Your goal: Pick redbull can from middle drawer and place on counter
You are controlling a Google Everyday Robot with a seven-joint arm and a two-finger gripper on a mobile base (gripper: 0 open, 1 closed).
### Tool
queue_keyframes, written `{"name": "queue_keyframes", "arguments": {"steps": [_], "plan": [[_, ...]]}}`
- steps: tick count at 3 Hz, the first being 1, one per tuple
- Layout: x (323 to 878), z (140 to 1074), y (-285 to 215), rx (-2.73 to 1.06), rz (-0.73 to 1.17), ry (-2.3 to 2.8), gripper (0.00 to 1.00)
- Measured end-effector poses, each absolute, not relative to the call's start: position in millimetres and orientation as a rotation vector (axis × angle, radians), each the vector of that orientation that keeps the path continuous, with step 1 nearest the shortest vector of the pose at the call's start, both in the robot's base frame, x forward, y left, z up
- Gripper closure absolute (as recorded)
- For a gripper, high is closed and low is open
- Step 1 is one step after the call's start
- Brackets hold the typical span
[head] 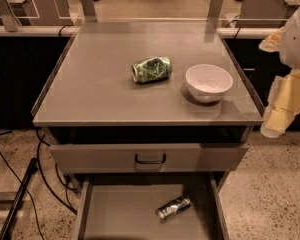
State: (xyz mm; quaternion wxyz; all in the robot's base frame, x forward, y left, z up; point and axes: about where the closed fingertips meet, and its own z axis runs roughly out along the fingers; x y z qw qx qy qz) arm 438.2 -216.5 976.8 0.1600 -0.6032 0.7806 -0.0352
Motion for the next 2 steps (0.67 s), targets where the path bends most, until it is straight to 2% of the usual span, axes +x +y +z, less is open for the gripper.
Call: {"name": "queue_keyframes", "arguments": {"steps": [1, 2], "plan": [[438.2, 976.8, -216.5, -1.723, -0.101, 2.23, 0.0], [438.2, 976.7, -216.5, -1.723, -0.101, 2.23, 0.16]]}}
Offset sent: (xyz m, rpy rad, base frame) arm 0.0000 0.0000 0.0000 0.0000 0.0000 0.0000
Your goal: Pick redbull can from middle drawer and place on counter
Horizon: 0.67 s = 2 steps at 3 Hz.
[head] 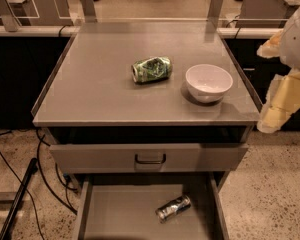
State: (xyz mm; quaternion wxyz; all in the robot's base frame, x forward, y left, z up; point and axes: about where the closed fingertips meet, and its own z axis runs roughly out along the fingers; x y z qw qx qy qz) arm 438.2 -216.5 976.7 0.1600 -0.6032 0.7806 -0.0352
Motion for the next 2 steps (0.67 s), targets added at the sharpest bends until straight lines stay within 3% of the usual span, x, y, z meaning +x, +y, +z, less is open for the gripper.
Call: {"name": "queue_keyframes", "arguments": {"steps": [2], "plan": [[421, 943, -220, -1.676, -0.074, 2.267, 0.61]]}}
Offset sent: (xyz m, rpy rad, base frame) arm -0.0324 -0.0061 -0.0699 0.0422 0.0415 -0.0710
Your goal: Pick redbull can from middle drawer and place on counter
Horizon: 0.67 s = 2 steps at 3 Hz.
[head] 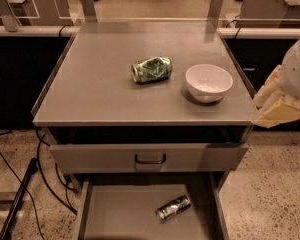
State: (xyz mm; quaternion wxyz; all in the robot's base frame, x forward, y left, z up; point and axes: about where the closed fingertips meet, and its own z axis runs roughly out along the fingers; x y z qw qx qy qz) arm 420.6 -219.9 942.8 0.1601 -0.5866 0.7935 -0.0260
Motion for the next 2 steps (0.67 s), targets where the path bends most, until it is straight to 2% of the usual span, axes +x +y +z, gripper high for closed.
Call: {"name": "queue_keyframes", "arguments": {"steps": [1, 2], "plan": [[406, 906, -216, -1.649, -0.036, 2.275, 0.86], [393, 852, -205, -1.655, 0.004, 2.271, 1.0]]}}
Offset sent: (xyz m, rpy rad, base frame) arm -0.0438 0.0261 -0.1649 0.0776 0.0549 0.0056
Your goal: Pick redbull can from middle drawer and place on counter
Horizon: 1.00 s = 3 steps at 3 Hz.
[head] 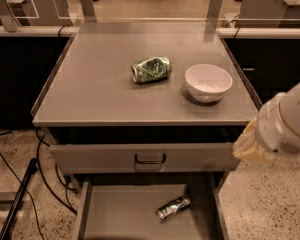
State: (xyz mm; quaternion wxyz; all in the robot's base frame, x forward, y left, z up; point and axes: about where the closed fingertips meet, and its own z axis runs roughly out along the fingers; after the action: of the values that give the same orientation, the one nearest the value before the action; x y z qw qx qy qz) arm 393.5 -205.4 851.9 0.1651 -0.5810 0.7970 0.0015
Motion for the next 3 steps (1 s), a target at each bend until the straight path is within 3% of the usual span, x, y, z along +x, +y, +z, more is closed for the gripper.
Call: {"name": "queue_keyframes", "arguments": {"steps": [2, 3], "plan": [[355, 713, -176, -1.799, 0.079, 2.285, 1.0], [355, 713, -176, -1.799, 0.079, 2.285, 1.0]]}}
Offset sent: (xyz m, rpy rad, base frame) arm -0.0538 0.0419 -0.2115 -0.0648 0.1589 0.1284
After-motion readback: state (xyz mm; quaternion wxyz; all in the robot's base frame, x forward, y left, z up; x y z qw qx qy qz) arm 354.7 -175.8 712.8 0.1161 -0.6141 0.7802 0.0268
